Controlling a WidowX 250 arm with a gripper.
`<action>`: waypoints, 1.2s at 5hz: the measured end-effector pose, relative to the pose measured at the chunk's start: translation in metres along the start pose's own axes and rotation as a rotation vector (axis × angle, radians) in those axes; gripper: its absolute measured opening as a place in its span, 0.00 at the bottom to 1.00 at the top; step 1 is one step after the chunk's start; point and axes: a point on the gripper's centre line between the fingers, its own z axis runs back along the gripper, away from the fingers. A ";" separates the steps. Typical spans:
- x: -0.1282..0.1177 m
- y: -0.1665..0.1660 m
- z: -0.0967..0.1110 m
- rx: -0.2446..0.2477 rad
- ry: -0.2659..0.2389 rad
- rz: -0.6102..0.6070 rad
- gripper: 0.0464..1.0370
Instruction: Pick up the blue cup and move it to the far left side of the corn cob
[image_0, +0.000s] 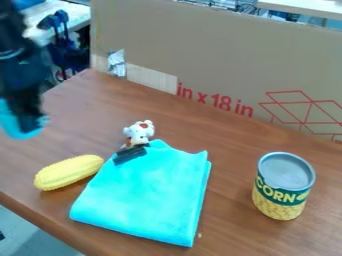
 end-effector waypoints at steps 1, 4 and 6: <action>-0.014 0.015 -0.016 -0.025 0.015 0.027 0.05; -0.015 0.071 -0.050 -0.064 0.022 -0.007 0.05; 0.004 0.079 -0.066 -0.070 0.093 -0.066 0.05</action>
